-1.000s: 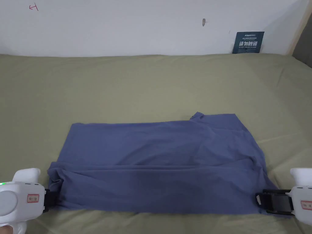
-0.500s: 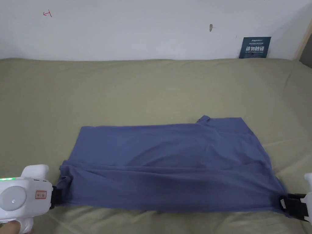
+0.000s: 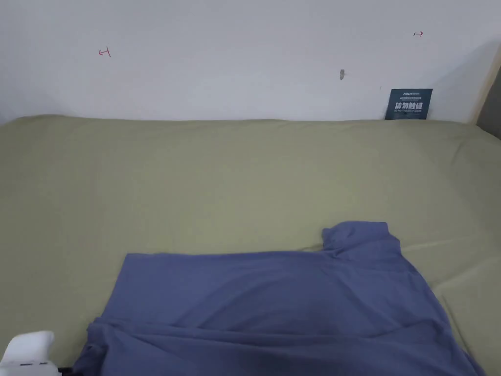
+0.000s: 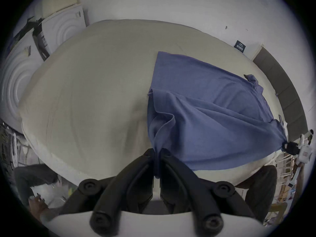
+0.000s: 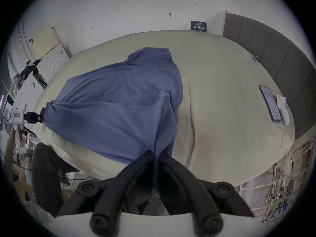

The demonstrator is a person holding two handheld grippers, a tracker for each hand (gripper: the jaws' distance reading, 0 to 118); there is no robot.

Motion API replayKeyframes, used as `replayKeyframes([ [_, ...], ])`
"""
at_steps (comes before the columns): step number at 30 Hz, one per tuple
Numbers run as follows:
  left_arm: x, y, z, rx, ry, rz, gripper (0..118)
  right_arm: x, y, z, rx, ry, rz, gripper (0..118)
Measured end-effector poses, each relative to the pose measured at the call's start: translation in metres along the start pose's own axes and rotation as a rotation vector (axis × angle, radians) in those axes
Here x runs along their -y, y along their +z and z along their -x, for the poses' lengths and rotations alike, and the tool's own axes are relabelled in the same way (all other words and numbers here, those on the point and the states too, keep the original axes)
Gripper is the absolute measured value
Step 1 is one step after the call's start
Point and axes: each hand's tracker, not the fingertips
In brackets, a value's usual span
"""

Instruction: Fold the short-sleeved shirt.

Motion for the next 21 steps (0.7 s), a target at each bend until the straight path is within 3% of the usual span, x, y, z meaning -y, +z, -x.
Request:
replayKeyframes([
  [3,0.010,-0.001,0.006,0.008,0.015,0.006,4,0.006,-0.002,0.003,-0.011,-0.009,0.021,13],
  [4,0.010,-0.003,0.009,0.029,0.037,0.008,6,0.005,-0.003,0.005,-0.018,-0.018,0.032,30],
  [5,0.009,-0.005,0.012,0.052,0.062,0.011,32,0.005,-0.002,0.007,-0.011,-0.018,0.035,76],
  [6,0.009,-0.004,0.012,0.059,0.060,0.008,72,0.004,0.000,0.008,-0.010,-0.016,0.037,91],
  [7,0.007,-0.004,0.013,0.048,0.058,0.008,103,0.002,0.002,0.007,-0.014,-0.011,0.037,91],
  [8,0.004,-0.004,0.012,0.024,0.038,0.003,108,-0.002,0.007,0.007,-0.019,-0.020,0.000,91],
  [14,-0.034,0.012,0.001,0.005,-0.010,-0.095,104,-0.047,0.015,0.005,0.042,-0.059,-0.141,89],
  [15,-0.043,0.010,-0.002,0.002,-0.024,-0.105,98,-0.056,0.013,0.005,0.049,-0.069,-0.156,89],
  [16,-0.054,0.008,-0.006,-0.012,-0.036,-0.128,84,-0.065,0.008,0.006,0.044,-0.064,-0.163,89],
  [17,-0.066,0.001,-0.010,-0.023,-0.055,-0.137,51,-0.075,0.002,0.007,0.036,-0.054,-0.177,82],
  [18,-0.073,-0.005,-0.017,-0.023,-0.069,-0.138,20,-0.083,-0.002,0.009,0.042,-0.049,-0.184,51],
  [19,-0.085,-0.015,-0.022,-0.024,-0.071,-0.137,3,-0.090,-0.011,0.014,0.066,-0.041,-0.204,6],
  [21,-0.109,-0.034,-0.029,-0.008,-0.082,-0.117,3,-0.105,-0.030,0.018,0.086,-0.030,-0.218,3],
])
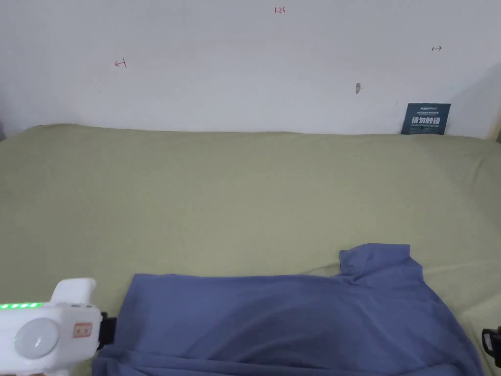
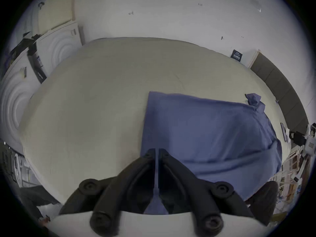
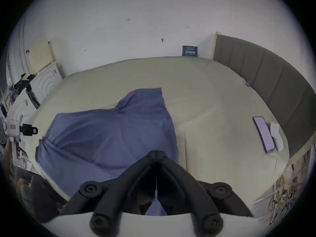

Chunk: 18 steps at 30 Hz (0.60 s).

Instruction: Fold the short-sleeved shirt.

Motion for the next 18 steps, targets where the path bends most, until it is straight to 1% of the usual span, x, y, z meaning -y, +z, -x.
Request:
replayKeyframes([
  [2,-0.021,-0.024,-0.012,-0.010,-0.017,0.004,3,-0.010,-0.022,0.003,-0.016,-0.007,0.016,3],
  [6,-0.061,-0.074,-0.018,-0.048,-0.038,0.015,3,-0.027,-0.064,0.004,0.001,-0.007,0.050,3],
  [7,-0.067,-0.084,-0.017,-0.053,-0.038,0.025,3,-0.027,-0.063,0.001,-0.003,-0.008,0.060,3],
  [8,-0.074,-0.096,-0.016,-0.065,-0.035,0.041,11,-0.031,-0.071,-0.002,-0.007,-0.007,0.073,3],
  [9,-0.079,-0.104,-0.016,-0.084,-0.030,0.057,39,-0.032,-0.076,-0.002,-0.003,-0.003,0.076,3],
  [10,-0.083,-0.114,-0.015,-0.096,-0.029,0.067,81,-0.034,-0.082,-0.002,0.005,0.005,0.078,3],
  [11,-0.086,-0.124,-0.013,-0.102,-0.032,0.089,117,-0.039,-0.094,-0.007,0.006,0.017,0.083,3],
  [12,-0.087,-0.131,-0.012,-0.110,-0.032,0.098,118,-0.041,-0.098,-0.009,0.009,0.022,0.088,3],
  [16,-0.089,-0.148,-0.016,-0.119,-0.053,0.113,117,-0.047,-0.112,-0.013,0.015,0.048,0.112,3],
  [18,-0.085,-0.145,-0.024,-0.124,-0.070,0.127,108,-0.052,-0.118,-0.015,0.018,0.061,0.127,3],
])
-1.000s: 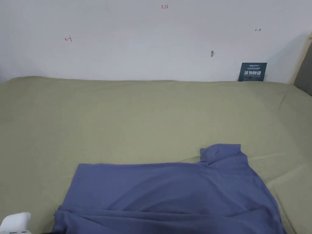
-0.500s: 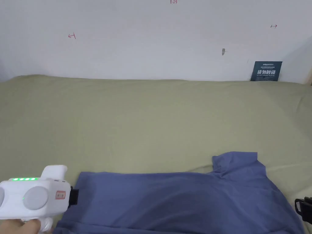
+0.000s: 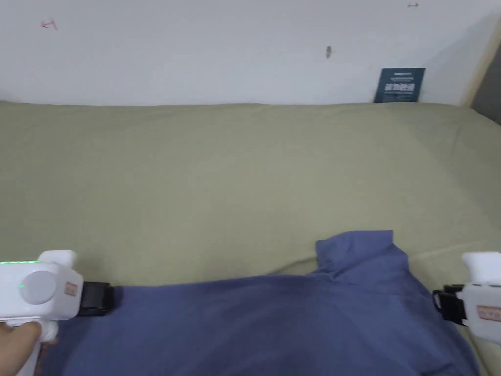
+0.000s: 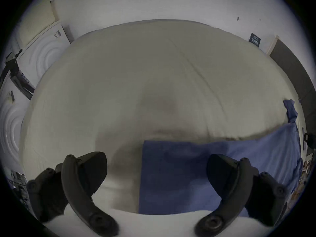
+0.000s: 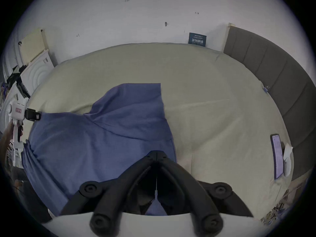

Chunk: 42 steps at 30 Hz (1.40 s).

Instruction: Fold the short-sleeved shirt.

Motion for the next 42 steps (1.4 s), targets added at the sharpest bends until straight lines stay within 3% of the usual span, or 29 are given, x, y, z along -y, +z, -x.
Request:
replayKeyframes([
  [2,0.002,0.009,-0.001,0.026,0.030,-0.002,94,-0.005,-0.004,-0.004,-0.001,-0.002,0.003,3],
  [4,0.004,0.021,-0.003,0.031,0.036,-0.019,89,-0.011,-0.009,-0.007,-0.008,-0.015,0.006,4],
  [6,0.006,0.030,-0.003,0.037,0.012,-0.037,62,-0.017,-0.014,-0.007,-0.022,-0.033,0.020,15],
  [7,0.004,0.031,0.001,0.052,0.007,-0.039,41,-0.020,-0.019,-0.006,-0.026,-0.039,0.037,31],
  [8,0.005,0.032,0.001,0.063,0.013,-0.036,13,-0.024,-0.026,-0.007,-0.055,-0.052,0.072,69],
  [9,0.005,0.032,0.000,0.094,0.025,-0.027,5,-0.026,-0.031,-0.009,-0.072,-0.057,0.091,83],
  [14,0.004,0.029,-0.003,0.066,0.009,-0.030,5,-0.037,-0.069,-0.006,-0.047,-0.032,0.145,83],
  [17,0.003,0.027,0.000,0.073,0.026,-0.029,5,-0.033,-0.083,-0.006,-0.041,-0.047,0.257,77],
  [18,0.004,0.029,0.000,0.075,0.029,-0.032,5,-0.030,-0.080,-0.004,-0.043,-0.039,0.225,64],
  [19,0.004,0.029,0.003,0.078,0.030,-0.033,5,-0.028,-0.076,-0.002,0.008,0.031,0.191,42],
  [20,0.005,0.032,0.003,0.082,0.028,-0.034,5,-0.027,-0.064,-0.001,-0.017,0.047,0.159,6],
  [22,0.008,0.040,0.003,0.085,0.017,-0.038,5,-0.031,-0.047,-0.006,-0.076,-0.024,0.139,6],
  [25,0.011,0.056,0.010,0.095,0.023,-0.057,5,-0.034,-0.024,-0.007,-0.069,-0.012,0.102,6],
  [28,0.018,0.083,0.017,0.113,0.037,-0.095,5,-0.036,0.010,-0.012,-0.105,-0.050,0.049,6],
  [35,0.067,0.163,0.036,0.156,0.034,-0.196,5,-0.003,0.108,-0.012,-0.126,-0.018,-0.075,6],
  [42,0.151,0.211,0.052,0.194,0.020,-0.245,5,0.071,0.174,-0.004,-0.129,0.025,-0.108,6],
])
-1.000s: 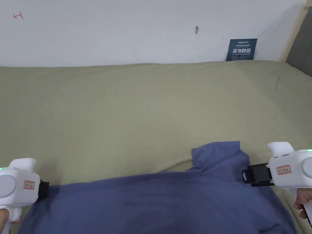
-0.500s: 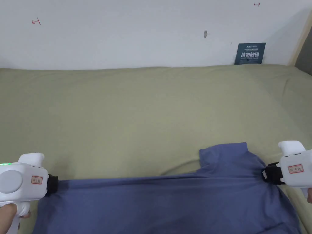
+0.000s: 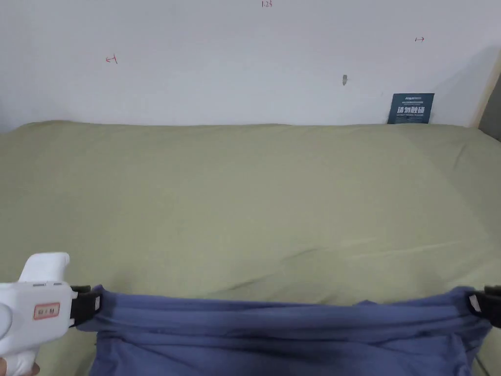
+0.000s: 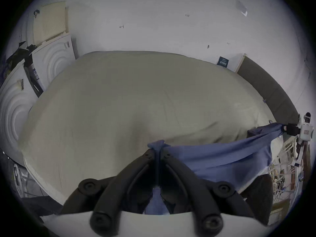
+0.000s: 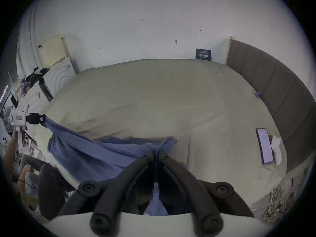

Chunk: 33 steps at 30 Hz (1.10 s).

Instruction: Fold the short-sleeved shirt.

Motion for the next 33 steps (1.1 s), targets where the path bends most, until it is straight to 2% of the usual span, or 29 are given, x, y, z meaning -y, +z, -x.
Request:
replayKeyframes([
  [5,0.056,0.011,0.009,0.024,0.016,0.014,5,0.059,0.014,0.008,0.004,0.009,0.052,6],
  [11,0.093,-0.019,0.021,0.021,0.015,0.098,7,0.101,-0.012,0.004,0.007,-0.019,0.175,9],
  [12,0.095,-0.023,0.022,0.024,0.015,0.112,20,0.103,-0.016,0.003,0.002,-0.031,0.189,13],
  [13,0.096,-0.027,0.023,0.017,0.012,0.134,53,0.104,-0.020,0.003,-0.001,-0.043,0.203,33],
  [14,0.098,-0.030,0.024,-0.007,0.005,0.153,99,0.103,-0.023,0.003,0.021,-0.042,0.215,77],
  [15,0.099,-0.033,0.026,-0.009,0.000,0.157,113,0.104,-0.022,0.003,0.028,-0.044,0.216,87],
  [16,0.100,-0.033,0.029,-0.001,0.003,0.148,113,0.104,-0.021,0.003,0.026,-0.049,0.212,87],
  [19,0.095,-0.023,0.026,-0.019,0.045,0.091,113,0.094,-0.010,0.002,0.026,-0.082,0.169,87],
  [22,0.081,0.000,0.014,-0.027,0.060,-0.003,110,0.079,0.003,0.011,0.062,-0.071,0.093,86],
  [23,0.075,0.008,0.009,-0.041,0.066,-0.048,102,0.075,0.011,0.017,0.081,-0.063,0.036,85],
  [24,0.069,0.016,0.002,-0.045,0.069,-0.099,84,0.069,0.019,0.025,0.115,-0.053,-0.043,84],
  [25,0.062,0.028,-0.010,-0.049,0.068,-0.163,57,0.061,0.029,0.035,0.137,-0.029,-0.132,68],
  [26,0.053,0.038,-0.021,-0.054,0.058,-0.217,18,0.052,0.035,0.046,0.164,-0.002,-0.212,14],
  [27,0.047,0.047,-0.032,-0.040,0.055,-0.282,4,0.047,0.044,0.056,0.192,0.007,-0.289,2],
  [29,0.033,0.072,-0.064,-0.035,0.046,-0.406,4,0.024,0.064,0.080,0.185,0.022,-0.415,2],
  [31,0.024,0.093,-0.097,-0.070,0.022,-0.537,4,0.014,0.075,0.108,0.217,0.024,-0.562,2],
  [33,0.022,0.113,-0.129,-0.120,-0.019,-0.661,4,0.007,0.086,0.134,0.255,0.053,-0.643,2],
])
